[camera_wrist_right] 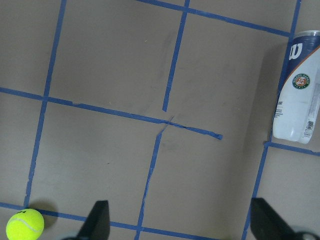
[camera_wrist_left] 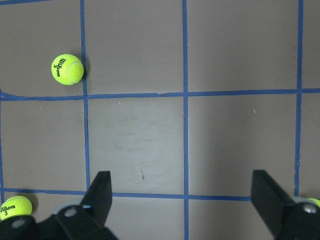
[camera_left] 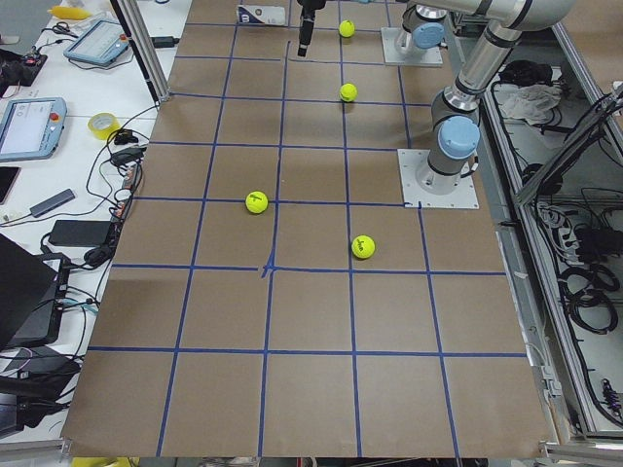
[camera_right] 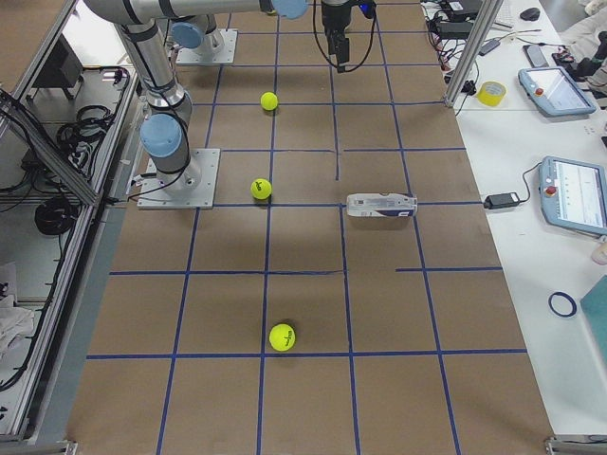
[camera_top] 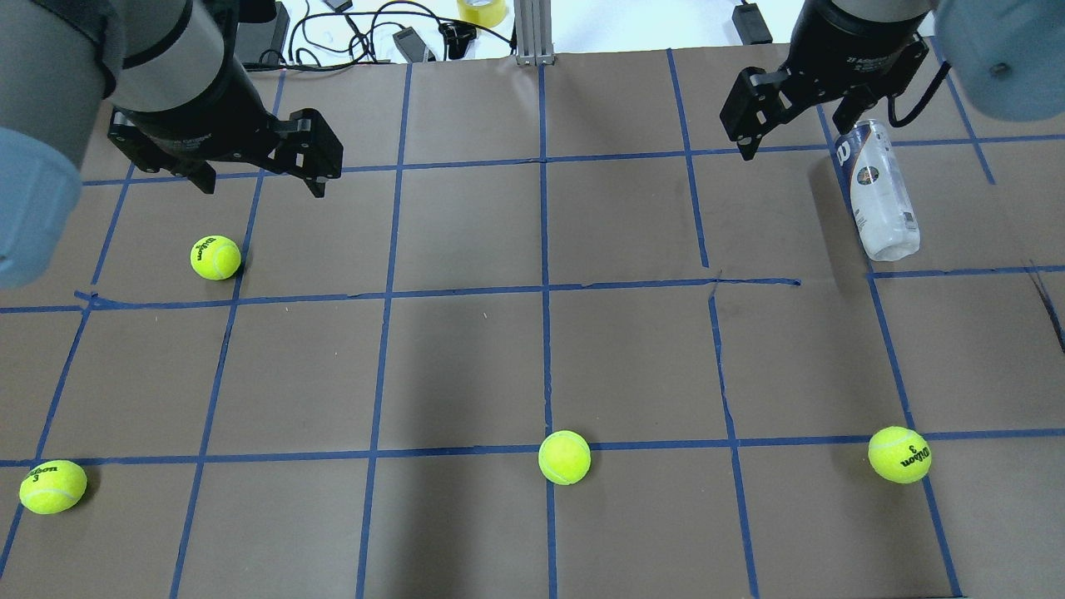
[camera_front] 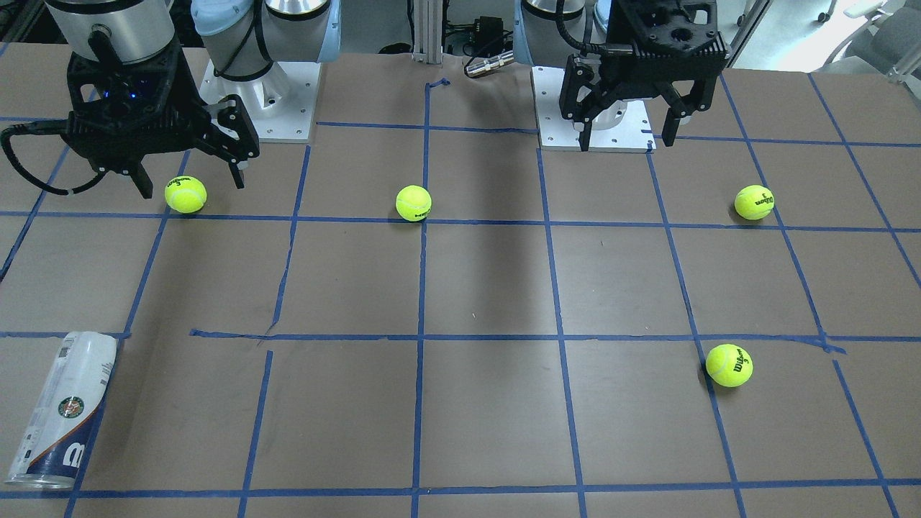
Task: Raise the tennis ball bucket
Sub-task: 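Move the right gripper toward the clear Wilson tennis ball can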
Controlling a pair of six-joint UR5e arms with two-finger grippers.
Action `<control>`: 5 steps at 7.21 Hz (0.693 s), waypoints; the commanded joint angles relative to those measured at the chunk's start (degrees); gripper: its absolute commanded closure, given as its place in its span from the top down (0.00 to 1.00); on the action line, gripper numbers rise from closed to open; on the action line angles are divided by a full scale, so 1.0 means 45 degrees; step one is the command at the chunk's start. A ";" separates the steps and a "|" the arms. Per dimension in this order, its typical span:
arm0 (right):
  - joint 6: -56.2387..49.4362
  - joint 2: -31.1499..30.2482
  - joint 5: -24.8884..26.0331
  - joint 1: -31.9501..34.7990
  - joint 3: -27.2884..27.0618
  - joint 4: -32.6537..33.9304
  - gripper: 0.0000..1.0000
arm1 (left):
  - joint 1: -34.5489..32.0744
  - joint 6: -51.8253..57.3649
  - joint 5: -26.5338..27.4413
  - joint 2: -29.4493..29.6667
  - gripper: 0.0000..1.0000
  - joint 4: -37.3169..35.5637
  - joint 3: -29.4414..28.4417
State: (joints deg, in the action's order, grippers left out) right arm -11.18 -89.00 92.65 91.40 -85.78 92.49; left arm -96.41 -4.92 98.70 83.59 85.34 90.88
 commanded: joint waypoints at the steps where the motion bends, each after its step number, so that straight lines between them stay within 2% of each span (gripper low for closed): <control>1: 0.0004 0.0012 0.0056 0.0000 0.0018 0.0013 1.00 | 0.0000 0.0000 0.0000 0.0000 1.00 0.0000 0.0000; 3: 0.0004 0.0070 0.0192 0.0000 0.0115 0.0149 1.00 | 0.0019 0.0019 0.0019 0.0000 1.00 0.0000 0.0000; 5: 0.0178 0.0168 0.0174 0.0020 0.0096 0.1510 1.00 | 0.0000 0.0000 0.0000 0.0000 1.00 0.0000 0.0000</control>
State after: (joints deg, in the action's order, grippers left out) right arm -10.93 -88.57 93.39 91.44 -85.37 95.94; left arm -96.39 -4.90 98.76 83.58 85.34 90.88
